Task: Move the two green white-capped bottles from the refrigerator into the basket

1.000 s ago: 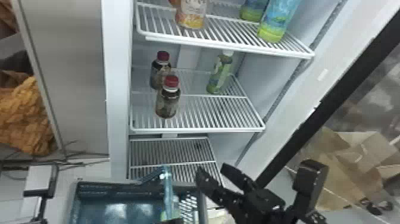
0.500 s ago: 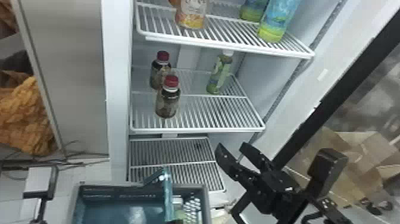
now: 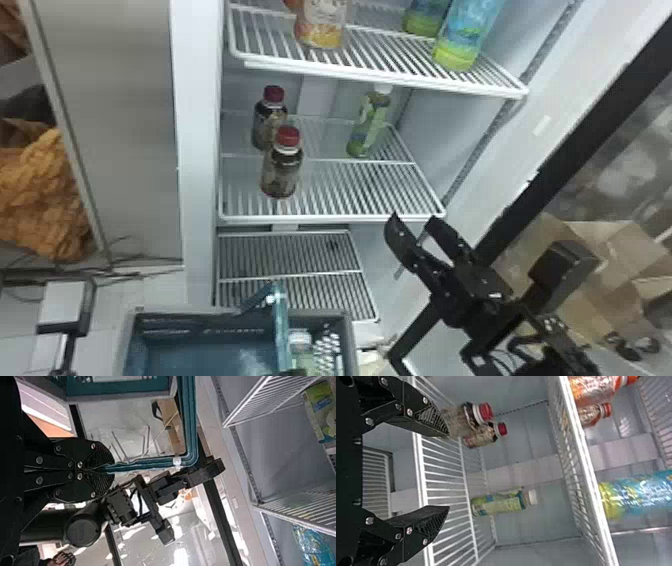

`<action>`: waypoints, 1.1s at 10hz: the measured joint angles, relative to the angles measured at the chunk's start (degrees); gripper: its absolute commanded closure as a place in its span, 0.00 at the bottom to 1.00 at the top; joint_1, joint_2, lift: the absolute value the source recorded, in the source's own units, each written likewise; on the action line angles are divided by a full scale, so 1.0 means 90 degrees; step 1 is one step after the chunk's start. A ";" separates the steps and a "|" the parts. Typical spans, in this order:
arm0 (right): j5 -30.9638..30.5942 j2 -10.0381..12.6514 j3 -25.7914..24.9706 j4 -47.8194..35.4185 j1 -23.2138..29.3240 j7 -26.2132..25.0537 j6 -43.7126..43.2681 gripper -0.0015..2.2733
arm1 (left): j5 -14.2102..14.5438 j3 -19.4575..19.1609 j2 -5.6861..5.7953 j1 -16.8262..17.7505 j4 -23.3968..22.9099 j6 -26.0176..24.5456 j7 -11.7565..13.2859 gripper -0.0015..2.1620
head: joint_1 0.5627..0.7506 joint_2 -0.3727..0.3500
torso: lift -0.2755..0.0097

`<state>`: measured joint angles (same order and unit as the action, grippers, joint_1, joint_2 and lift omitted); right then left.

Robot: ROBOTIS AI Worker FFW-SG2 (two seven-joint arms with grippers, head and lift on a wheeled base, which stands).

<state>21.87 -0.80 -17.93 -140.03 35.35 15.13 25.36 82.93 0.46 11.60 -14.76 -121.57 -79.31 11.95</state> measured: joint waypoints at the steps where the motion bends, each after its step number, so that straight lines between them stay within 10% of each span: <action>1: -0.0031 0.0000 -0.0026 0.0196 -0.0194 -0.0002 -0.0161 0.19 | 0.0008 0.0007 0.0000 0.0000 0.0000 0.0000 0.0000 0.53 | 0.70 0.03 | 0.04; 11: -0.0671 -0.0182 -0.0077 0.2267 -0.1960 -0.0115 -0.1273 0.19 | 0.0001 0.0037 -0.0010 0.0070 0.0002 0.0001 -0.0008 0.53 | 0.70 0.03 | 0.04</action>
<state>15.83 -2.44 -18.63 -119.63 17.71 14.10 13.90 82.94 0.79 11.51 -14.13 -121.55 -79.31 11.88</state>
